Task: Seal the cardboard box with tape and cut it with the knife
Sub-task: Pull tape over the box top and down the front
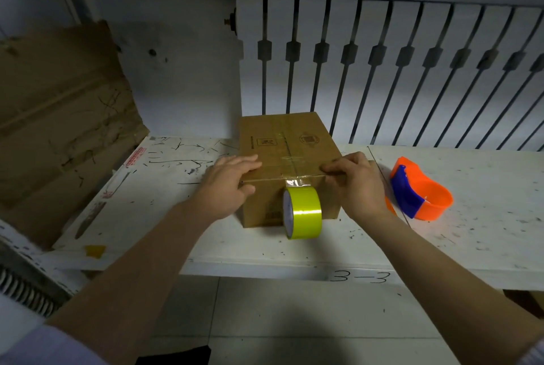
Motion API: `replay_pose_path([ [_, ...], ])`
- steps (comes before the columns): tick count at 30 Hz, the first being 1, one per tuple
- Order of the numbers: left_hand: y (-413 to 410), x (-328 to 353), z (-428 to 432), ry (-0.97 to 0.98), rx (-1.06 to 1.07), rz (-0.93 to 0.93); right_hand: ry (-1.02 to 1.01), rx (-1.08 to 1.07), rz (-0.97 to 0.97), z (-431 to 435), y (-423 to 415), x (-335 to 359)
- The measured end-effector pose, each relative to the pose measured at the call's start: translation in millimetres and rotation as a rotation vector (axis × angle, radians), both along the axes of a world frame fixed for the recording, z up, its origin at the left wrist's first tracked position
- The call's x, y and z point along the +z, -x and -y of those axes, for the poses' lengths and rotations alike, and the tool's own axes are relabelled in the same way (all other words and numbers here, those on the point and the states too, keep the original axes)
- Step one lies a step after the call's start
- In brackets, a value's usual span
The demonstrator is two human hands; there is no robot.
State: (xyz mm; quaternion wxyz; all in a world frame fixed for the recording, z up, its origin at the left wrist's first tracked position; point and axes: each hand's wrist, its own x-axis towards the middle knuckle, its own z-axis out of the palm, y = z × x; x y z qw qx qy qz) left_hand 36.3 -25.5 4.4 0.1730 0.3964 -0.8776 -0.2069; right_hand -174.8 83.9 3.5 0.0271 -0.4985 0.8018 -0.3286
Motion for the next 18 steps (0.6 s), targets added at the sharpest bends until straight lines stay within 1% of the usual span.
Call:
replay_pose_path([
  [3, 8.8, 5.1, -5.8, 0.059, -0.005, 0.066, -0.002, -0.014, -0.025, -2.4, 1.1, 0.7],
  [5, 18.9, 9.7, -15.1, 0.091, -0.029, 0.045, 0.095, -0.102, -0.021, -6.9, -2.1, -1.5],
  [7, 29.7, 12.0, -24.9, 0.110, -0.069, 0.019, 0.178, -0.172, 0.045, -13.6, -11.9, -4.7],
  [9, 40.6, 9.6, -30.7, 0.116, -0.124, 0.028, 0.116, -0.148, 0.240, -19.6, -23.5, -9.6],
  [11, 50.1, 6.6, -31.6, 0.127, -0.158, 0.062, 0.026, -0.086, 0.517, -25.5, -35.2, -12.5],
  [13, 56.4, 7.0, -30.8, 0.125, -0.175, 0.095, -0.018, -0.013, 0.794, -28.9, -45.3, -14.0],
  [14, 58.5, 8.4, -30.2, 0.114, -0.185, 0.109, -0.030, 0.017, 0.868, -29.7, -49.3, -14.5],
  [15, 59.8, 9.9, -29.5, 0.098, -0.197, 0.125, -0.041, 0.052, 0.891, -30.4, -52.7, -14.9],
  [18, 59.7, 13.5, -27.5, 0.046, -0.213, 0.172, -0.049, 0.114, 0.847, -31.0, -59.5, -16.6],
])
